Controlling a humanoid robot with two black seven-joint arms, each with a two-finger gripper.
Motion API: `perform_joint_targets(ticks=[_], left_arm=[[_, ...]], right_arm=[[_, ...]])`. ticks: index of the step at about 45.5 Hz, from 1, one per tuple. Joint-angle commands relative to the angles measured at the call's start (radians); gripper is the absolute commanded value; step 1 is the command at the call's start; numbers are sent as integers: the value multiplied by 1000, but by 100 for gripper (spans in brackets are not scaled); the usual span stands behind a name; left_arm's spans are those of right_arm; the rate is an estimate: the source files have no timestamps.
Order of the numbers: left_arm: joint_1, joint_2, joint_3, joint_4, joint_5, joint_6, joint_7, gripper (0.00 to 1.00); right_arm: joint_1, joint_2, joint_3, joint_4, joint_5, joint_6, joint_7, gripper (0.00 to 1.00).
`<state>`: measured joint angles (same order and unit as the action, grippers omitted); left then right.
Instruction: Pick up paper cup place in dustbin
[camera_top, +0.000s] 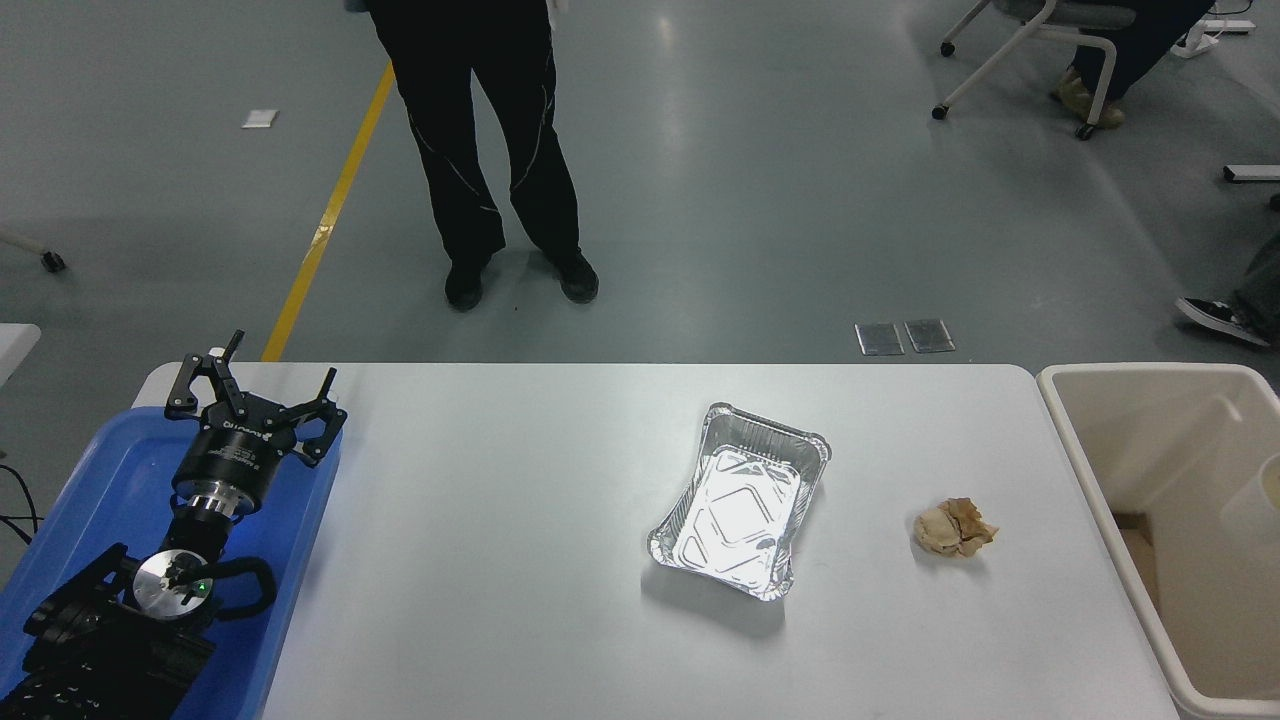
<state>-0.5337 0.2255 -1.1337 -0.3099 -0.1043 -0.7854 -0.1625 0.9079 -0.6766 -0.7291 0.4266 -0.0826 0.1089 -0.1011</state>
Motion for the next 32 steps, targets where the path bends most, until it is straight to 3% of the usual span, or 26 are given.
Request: perform_joint_targets(ticks=[1,16,25,29,32], left_arm=[[0,0,0,0,0,0,0,99],[0,0,0,0,0,0,0,99],[0,0,0,0,0,0,0,99],[0,0,0,0,0,0,0,99],[0,0,0,0,0,0,0,99]], right_arm=[[-119,69,109,-150,0,-26,-2,0],[-150,111,119,-216,-5,-31,-2,0],[-142,109,122,-206,1,-74,-2,68],[-139,109,122,-187,1,-75,-2,77],[-138,106,122,-175,1,-75,-2,77]])
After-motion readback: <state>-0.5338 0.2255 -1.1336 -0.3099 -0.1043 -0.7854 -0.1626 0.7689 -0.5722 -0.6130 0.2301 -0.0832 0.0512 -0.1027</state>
